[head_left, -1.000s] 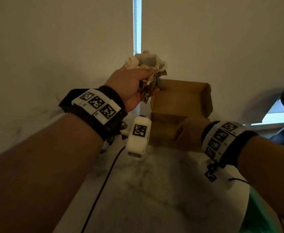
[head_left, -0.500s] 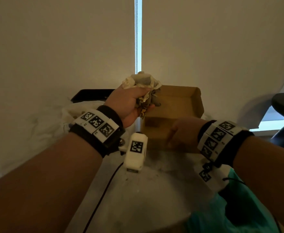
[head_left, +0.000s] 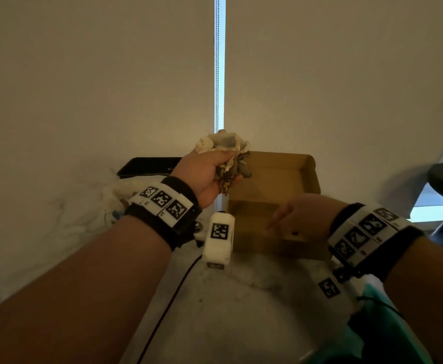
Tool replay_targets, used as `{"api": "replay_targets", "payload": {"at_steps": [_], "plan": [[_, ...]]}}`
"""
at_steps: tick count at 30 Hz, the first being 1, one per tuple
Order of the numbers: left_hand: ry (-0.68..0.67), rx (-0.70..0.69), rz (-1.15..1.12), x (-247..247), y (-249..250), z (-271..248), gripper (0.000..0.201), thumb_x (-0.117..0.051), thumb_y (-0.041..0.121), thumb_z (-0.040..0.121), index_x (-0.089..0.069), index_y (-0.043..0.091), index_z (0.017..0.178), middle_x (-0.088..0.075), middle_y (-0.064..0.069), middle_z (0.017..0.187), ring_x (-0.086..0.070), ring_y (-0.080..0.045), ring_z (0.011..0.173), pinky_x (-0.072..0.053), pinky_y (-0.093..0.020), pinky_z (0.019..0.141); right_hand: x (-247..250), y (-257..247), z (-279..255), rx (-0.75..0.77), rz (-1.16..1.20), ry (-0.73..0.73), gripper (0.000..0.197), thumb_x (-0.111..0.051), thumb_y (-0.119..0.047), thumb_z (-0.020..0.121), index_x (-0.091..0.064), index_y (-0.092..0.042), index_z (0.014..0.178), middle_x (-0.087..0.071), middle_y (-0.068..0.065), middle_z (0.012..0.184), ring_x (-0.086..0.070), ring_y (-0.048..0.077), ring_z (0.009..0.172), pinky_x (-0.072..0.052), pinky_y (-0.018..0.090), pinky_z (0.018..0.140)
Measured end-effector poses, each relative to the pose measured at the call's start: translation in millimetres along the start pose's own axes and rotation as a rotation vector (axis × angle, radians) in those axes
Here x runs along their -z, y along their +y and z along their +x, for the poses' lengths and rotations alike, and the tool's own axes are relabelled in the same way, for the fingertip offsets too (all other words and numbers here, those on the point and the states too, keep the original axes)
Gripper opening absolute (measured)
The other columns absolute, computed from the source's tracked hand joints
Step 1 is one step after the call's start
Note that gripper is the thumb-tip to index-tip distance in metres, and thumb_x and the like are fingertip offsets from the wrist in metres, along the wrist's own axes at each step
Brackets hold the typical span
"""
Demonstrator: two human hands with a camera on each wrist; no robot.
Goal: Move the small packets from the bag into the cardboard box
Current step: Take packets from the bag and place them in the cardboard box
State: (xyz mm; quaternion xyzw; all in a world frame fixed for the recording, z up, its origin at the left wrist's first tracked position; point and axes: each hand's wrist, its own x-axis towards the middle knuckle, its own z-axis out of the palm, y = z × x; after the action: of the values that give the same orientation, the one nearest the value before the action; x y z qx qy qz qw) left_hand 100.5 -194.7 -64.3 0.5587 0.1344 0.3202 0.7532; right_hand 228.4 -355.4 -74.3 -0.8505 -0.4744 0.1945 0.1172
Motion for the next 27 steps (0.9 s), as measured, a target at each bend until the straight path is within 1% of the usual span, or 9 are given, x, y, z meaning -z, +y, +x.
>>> {"api": "replay_targets", "payload": {"at_steps": [3,7,12,16,21,22,24,25,27], "plan": [[0.021,0.021,-0.020,-4,-2,-9,0.029,-0.055,0.008,0.099,-0.060,0.000,0.127,-0.073,-0.012,0.086,-0.072,-0.023,0.069,-0.058,-0.029,0.057,-6,-3,-2,0.003,0.066,0.006,0.012,-0.065,-0.034,0.087,-0.075,-0.038,0.093,-0.066,-0.016,0.091,-0.057,0.004,0.086,-0.043,0.019,0.069],[0.044,0.043,-0.045,-1,-13,-5,0.029,-0.057,0.007,0.098,-0.062,0.006,0.126,-0.075,-0.012,0.093,-0.072,-0.022,0.073,-0.057,-0.030,0.057,-16,-3,6,-0.022,0.008,-0.053,0.013,-0.069,-0.040,0.083,-0.074,-0.040,0.095,-0.064,-0.014,0.103,-0.053,0.010,0.098,-0.040,0.029,0.085],[-0.018,0.019,-0.015,-8,-21,7,0.022,-0.053,0.006,0.099,-0.063,0.007,0.119,-0.075,-0.008,0.083,-0.071,-0.021,0.065,-0.058,-0.028,0.057,-13,0,17,0.011,-0.033,-0.100,0.019,-0.062,-0.026,0.090,-0.074,-0.040,0.089,-0.065,-0.019,0.091,-0.055,0.003,0.086,-0.041,0.016,0.066],[-0.070,0.020,0.024,-7,-28,29,0.029,-0.054,0.008,0.100,-0.061,0.004,0.128,-0.072,-0.015,0.096,-0.071,-0.026,0.072,-0.057,-0.030,0.060,-10,7,32,0.001,-0.004,-0.186,0.015,-0.066,-0.029,0.087,-0.071,-0.043,0.084,-0.067,-0.018,0.095,-0.059,0.004,0.091,-0.046,0.021,0.076],[-0.101,0.006,0.037,-2,-39,36,0.024,-0.051,0.005,0.100,-0.063,0.000,0.121,-0.063,-0.025,0.083,-0.069,-0.029,0.071,-0.055,-0.031,0.059,-6,9,32,0.023,0.069,-0.262,0.012,-0.072,-0.030,0.082,-0.074,-0.041,0.085,-0.070,-0.018,0.094,-0.063,0.002,0.089,-0.050,0.020,0.077],[-0.106,0.011,0.027,-1,-41,35,0.022,-0.051,0.005,0.100,-0.065,0.001,0.117,-0.063,-0.025,0.081,-0.069,-0.029,0.070,-0.055,-0.031,0.059,-4,10,30,0.044,0.068,-0.226,0.011,-0.070,-0.030,0.083,-0.074,-0.041,0.085,-0.071,-0.016,0.092,-0.065,0.004,0.087,-0.051,0.021,0.077],[-0.107,0.014,0.005,0,-43,29,0.019,-0.053,0.003,0.099,-0.068,0.007,0.108,-0.067,-0.021,0.081,-0.068,-0.030,0.071,-0.056,-0.031,0.059,4,12,29,0.091,0.158,-0.028,0.007,-0.068,-0.034,0.085,-0.074,-0.037,0.084,-0.072,-0.011,0.085,-0.066,0.008,0.081,-0.051,0.026,0.076],[-0.103,0.011,-0.016,1,-44,26,0.019,-0.054,0.002,0.098,-0.069,0.010,0.105,-0.070,-0.017,0.083,-0.067,-0.031,0.075,-0.057,-0.031,0.058,8,13,29,0.119,0.289,0.094,0.006,-0.069,-0.038,0.083,-0.074,-0.034,0.082,-0.072,-0.008,0.081,-0.065,0.010,0.076,-0.050,0.029,0.073],[-0.088,0.019,-0.060,0,-41,19,0.020,-0.055,0.001,0.097,-0.069,0.012,0.106,-0.075,-0.012,0.090,-0.065,-0.032,0.083,-0.058,-0.032,0.058,14,12,32,0.170,0.584,0.291,0.021,-0.074,-0.046,0.072,-0.072,-0.025,0.077,-0.069,0.001,0.076,-0.060,0.016,0.068,-0.047,0.035,0.064]]}}
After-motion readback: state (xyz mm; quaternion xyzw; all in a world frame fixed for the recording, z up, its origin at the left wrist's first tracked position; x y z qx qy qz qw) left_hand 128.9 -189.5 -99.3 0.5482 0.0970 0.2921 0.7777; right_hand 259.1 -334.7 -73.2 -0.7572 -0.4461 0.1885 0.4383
